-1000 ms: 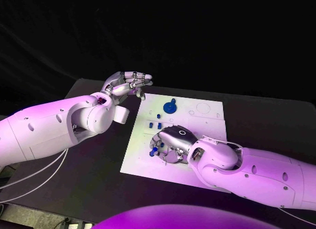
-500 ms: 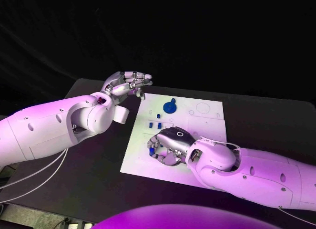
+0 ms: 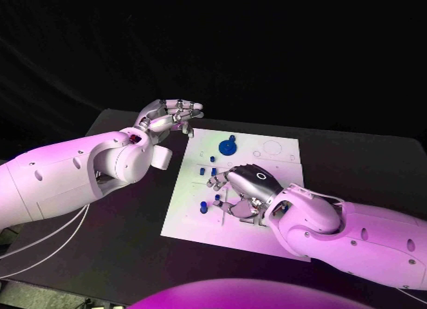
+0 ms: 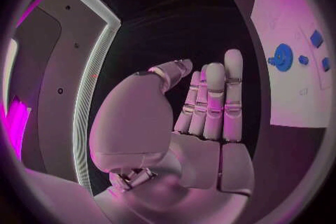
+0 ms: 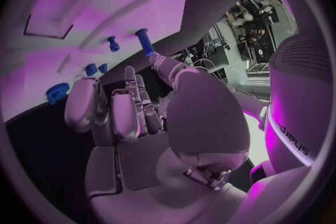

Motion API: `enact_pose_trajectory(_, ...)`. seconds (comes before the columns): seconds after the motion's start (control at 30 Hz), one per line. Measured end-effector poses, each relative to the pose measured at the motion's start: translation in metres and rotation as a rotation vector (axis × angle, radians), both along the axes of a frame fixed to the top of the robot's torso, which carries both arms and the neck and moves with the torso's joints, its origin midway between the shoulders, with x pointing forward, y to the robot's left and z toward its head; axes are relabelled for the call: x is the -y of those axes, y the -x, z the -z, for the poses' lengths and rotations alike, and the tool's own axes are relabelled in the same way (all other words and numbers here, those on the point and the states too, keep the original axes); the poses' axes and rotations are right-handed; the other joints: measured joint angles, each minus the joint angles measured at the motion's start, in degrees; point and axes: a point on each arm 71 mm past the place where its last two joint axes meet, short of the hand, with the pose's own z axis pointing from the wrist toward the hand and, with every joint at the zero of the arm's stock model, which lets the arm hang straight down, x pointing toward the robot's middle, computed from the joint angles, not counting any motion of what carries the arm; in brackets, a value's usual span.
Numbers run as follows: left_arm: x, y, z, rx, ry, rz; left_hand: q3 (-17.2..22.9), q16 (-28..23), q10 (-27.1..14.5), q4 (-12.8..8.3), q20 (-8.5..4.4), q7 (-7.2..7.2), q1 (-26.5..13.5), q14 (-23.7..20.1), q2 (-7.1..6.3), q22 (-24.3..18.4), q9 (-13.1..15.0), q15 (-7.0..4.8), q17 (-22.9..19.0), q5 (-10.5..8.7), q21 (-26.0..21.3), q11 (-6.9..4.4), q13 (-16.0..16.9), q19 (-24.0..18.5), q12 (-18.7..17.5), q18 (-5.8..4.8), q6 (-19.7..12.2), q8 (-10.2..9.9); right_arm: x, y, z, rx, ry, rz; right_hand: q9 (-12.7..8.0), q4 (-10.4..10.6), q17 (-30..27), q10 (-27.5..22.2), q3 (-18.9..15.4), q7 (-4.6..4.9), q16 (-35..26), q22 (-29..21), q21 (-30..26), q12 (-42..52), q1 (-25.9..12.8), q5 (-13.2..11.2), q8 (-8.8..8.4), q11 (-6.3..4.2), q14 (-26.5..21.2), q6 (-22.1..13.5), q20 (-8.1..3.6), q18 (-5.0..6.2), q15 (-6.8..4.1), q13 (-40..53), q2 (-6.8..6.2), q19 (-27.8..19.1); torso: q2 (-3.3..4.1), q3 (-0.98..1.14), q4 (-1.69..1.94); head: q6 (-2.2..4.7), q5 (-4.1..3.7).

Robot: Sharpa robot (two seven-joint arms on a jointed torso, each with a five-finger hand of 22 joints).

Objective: Assemble the parts on the task board

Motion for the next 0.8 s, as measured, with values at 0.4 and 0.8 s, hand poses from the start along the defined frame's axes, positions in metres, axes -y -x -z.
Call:
enact_pose_trajectory(0.4,-0.002,0.001,0.002,-0.006,-0.005,-0.001,0.0,0.0,0.0,0.0,0.00,0.00,0.0,0.0,0.00,0.0,0.0,0.00,0.0,0.00,0.0,0.00,0.0,0.0,0.0,0.00,0.0,0.0,0.097,-0.031,-0.034,-0.106,-0.076,0.255,1.9,2.0,7.8,15.8,-4.0,-1.77,4.5,0.0,13.1,12.4,-3.7,4.9,3.79,-2.97,0.2,4.5,-1.57,-0.92,-2.16,7.2,0.18,3.4,-0.21,-0.08,-0.34,1.30,-4.39)
enact_pose_trajectory(0.8,-0.002,0.003,0.003,-0.011,-0.006,0.007,-0.2,0.0,0.0,-0.2,0.00,0.00,0.0,0.0,0.00,0.0,0.0,0.00,0.0,0.00,0.0,0.00,0.0,0.0,0.0,0.00,0.0,0.0,0.157,-0.008,-0.012,-0.348,0.014,0.447,11.8,9.9,13.6,20.3,-14.8,-3.73,8.7,0.0,20.6,65.3,-5.1,9.8,14.94,-4.78,0.2,1.3,-3.10,-2.42,-3.52,67.0,1.73,3.3,-0.58,-0.01,-1.53,1.35,-8.51)
